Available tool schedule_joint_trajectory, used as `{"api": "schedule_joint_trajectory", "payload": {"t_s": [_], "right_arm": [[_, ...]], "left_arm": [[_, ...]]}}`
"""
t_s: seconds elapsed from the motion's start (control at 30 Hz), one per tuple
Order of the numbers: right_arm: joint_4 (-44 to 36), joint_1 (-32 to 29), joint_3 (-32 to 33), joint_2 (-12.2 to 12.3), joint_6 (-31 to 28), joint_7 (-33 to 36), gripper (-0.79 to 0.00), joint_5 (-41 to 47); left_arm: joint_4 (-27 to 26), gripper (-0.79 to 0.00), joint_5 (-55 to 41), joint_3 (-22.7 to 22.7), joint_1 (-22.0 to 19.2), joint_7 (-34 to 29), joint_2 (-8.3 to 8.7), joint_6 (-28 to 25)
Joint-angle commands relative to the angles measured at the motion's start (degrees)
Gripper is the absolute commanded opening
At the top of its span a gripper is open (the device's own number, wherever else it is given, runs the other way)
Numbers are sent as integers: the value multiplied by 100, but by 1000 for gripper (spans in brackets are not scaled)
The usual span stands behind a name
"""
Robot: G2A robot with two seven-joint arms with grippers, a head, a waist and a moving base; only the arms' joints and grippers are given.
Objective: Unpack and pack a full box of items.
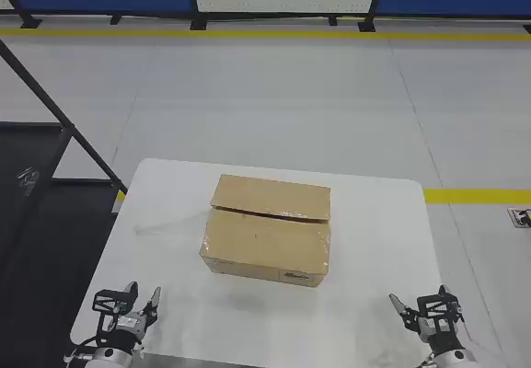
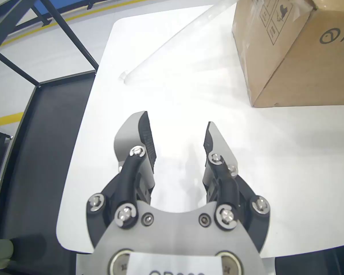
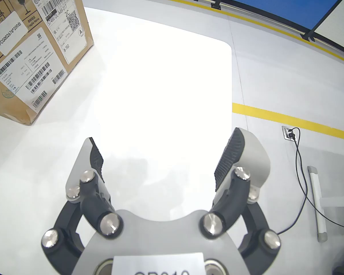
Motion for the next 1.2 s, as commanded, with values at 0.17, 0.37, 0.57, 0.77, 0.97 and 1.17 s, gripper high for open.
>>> {"api": "schedule_joint_trajectory", "payload": {"t_s": [0.17, 0.37, 0.57, 0.77, 0.97, 1.17], "right_arm": [[0, 0, 0, 0, 0, 0, 0, 0], [0, 0, 0, 0, 0, 0, 0, 0], [0, 0, 0, 0, 0, 0, 0, 0], [-72, 117, -81, -8, -288, 8, 0, 88], [-445, 319, -275, -34, -580, 263, 0, 353], [-771, 656, -442, -57, -917, 955, 0, 1013]], "left_arm": [[0, -364, 0, 0, 0, 0, 0, 0], [0, -364, 0, 0, 0, 0, 0, 0], [0, 0, 0, 0, 0, 0, 0, 0], [-90, 0, -142, -55, 34, 489, -11, -263], [24, 0, -511, -122, -197, 810, -27, -569], [403, 0, -953, -119, -598, 1106, -54, -816]]}}
